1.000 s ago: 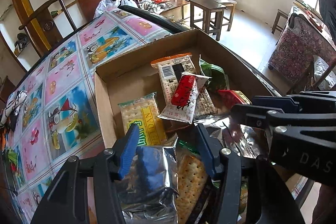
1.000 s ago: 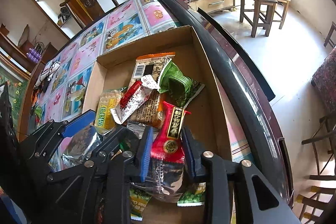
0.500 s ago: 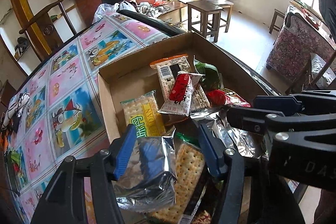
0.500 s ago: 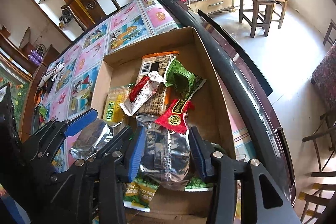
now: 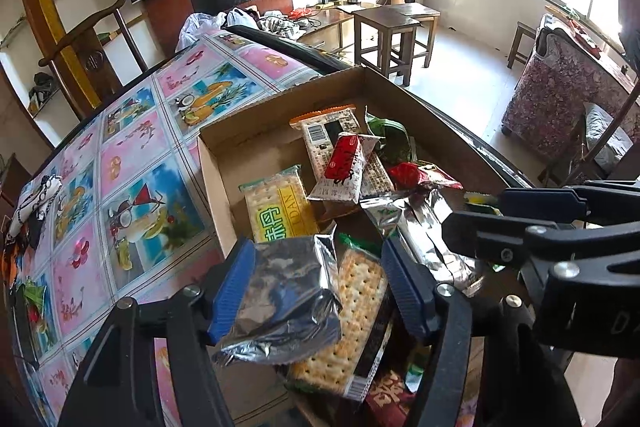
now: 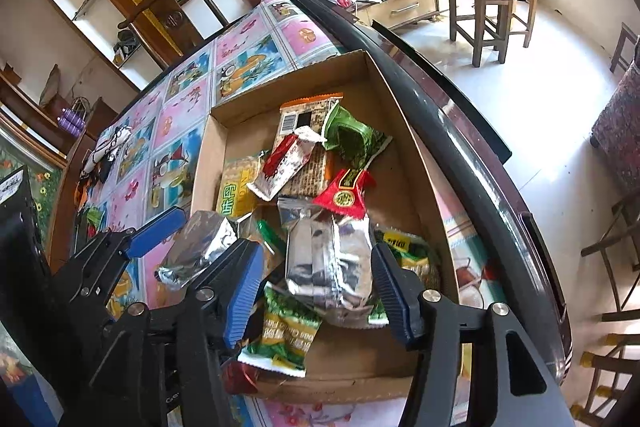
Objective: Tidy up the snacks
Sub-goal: 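Lower both grippers into the box and open them to release the snacks, then withdraw both open grippers from the box and move them back over the table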
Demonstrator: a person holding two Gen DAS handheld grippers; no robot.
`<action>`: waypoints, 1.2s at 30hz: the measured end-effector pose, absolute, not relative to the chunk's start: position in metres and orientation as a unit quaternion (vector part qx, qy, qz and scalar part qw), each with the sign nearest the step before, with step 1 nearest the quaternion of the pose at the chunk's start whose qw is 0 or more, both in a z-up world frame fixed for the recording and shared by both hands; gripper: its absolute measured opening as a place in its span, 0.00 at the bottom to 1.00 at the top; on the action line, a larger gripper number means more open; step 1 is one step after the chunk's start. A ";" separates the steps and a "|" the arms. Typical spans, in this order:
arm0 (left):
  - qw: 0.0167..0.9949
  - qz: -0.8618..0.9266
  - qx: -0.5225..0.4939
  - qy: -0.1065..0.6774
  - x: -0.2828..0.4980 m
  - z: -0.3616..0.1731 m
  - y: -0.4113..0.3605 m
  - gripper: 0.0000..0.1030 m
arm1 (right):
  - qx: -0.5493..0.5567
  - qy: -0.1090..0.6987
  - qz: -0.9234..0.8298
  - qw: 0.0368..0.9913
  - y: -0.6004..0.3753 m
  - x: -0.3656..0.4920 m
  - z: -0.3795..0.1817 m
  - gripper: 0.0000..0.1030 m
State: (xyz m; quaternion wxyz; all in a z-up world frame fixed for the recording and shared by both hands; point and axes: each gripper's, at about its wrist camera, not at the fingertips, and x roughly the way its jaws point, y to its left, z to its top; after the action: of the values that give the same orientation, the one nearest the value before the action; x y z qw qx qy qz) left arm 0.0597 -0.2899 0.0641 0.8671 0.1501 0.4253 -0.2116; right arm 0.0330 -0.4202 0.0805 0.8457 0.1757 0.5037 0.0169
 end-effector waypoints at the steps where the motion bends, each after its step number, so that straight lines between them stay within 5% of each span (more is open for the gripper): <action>1: 0.867 -0.212 0.151 0.425 0.059 0.064 -0.289 0.64 | 0.175 0.504 0.016 0.846 -0.419 0.032 0.081 0.60; 14: 0.867 -0.217 0.145 0.424 0.036 0.072 -0.267 0.69 | 0.177 0.507 -0.001 0.843 -0.414 0.006 0.080 0.64; 25: 0.857 -0.207 0.115 0.457 0.009 0.069 -0.218 0.86 | 0.152 0.498 -0.028 0.853 -0.398 -0.024 0.081 0.70; 36: 0.859 -0.182 0.184 0.442 -0.017 0.069 -0.201 0.94 | 0.135 0.494 -0.045 0.858 -0.385 -0.044 0.081 0.84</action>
State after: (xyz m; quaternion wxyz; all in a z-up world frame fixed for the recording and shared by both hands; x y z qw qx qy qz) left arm -0.0168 -0.2012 0.0692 0.8588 0.1845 0.4419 -0.1822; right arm -0.0438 -0.3849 0.0814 0.8575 0.1350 0.4944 -0.0447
